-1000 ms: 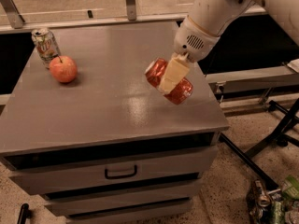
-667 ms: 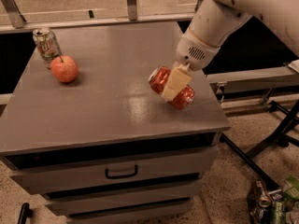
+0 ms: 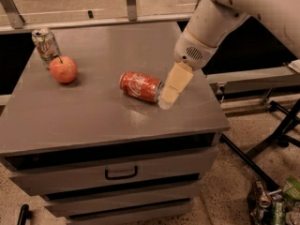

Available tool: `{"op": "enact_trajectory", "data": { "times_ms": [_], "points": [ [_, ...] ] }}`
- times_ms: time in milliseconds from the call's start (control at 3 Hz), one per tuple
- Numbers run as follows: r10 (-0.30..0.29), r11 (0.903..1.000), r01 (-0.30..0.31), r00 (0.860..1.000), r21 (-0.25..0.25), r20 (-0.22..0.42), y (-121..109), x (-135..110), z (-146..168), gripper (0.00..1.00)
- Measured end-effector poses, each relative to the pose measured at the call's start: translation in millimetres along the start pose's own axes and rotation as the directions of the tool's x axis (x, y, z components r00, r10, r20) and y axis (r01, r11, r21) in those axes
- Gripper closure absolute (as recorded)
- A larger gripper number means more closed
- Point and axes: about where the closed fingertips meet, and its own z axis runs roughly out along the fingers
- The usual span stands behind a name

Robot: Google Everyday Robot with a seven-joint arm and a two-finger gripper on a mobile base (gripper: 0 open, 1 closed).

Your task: Knock coke can over

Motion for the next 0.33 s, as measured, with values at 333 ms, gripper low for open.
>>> {"op": "enact_trajectory", "data": {
  "times_ms": [333],
  "points": [
    [0.000, 1.0000, 0.000, 1.000, 0.000, 0.000, 0.0, 0.0, 0.0, 0.00]
  ]
}}
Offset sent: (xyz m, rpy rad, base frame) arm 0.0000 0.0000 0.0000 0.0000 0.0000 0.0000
